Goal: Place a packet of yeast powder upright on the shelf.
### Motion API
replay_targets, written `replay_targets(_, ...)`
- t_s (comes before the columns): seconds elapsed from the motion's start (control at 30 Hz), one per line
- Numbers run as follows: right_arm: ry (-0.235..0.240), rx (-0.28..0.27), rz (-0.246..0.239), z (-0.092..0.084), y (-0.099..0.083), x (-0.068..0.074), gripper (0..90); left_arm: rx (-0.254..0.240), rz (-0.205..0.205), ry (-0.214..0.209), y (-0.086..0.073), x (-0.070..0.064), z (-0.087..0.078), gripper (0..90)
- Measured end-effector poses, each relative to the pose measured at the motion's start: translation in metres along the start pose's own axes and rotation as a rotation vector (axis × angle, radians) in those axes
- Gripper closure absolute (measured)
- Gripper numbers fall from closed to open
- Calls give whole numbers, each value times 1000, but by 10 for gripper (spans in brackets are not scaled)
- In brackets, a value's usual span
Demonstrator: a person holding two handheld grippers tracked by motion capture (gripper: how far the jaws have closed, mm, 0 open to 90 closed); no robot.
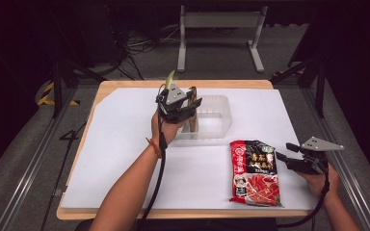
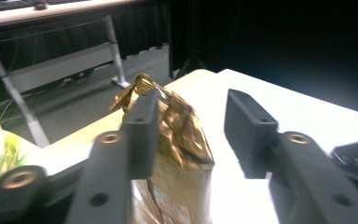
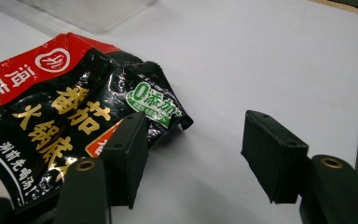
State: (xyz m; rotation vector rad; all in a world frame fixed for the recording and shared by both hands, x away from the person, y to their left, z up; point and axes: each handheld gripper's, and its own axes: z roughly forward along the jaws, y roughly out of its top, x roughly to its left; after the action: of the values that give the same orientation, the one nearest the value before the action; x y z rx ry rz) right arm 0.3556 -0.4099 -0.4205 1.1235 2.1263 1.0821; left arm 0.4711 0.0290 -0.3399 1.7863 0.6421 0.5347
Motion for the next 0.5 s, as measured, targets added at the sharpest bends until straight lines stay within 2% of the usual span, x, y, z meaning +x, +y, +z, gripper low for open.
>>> replay_targets(0.1, -1, -1, -1, 0, 0, 0, 408, 15, 19, -43, -2, 0, -7, 407)
replay_targets(0.27, 2, -3, 4, -1, 0, 0, 410, 34, 41, -75, -7, 0, -19, 327)
replay_targets(0.3, 5, -3, 7, -1, 0, -1, 410, 39, 48, -86, -7, 0, -22, 285)
replay_targets(0.33, 6, -5, 10, -1, 0, 0, 410, 41, 48, -116, -10, 0, -26, 277)
replay_targets(0.5, 18, -13, 24, 1, 1, -2, 410, 61, 70, -155, -19, 0, -40, 233)
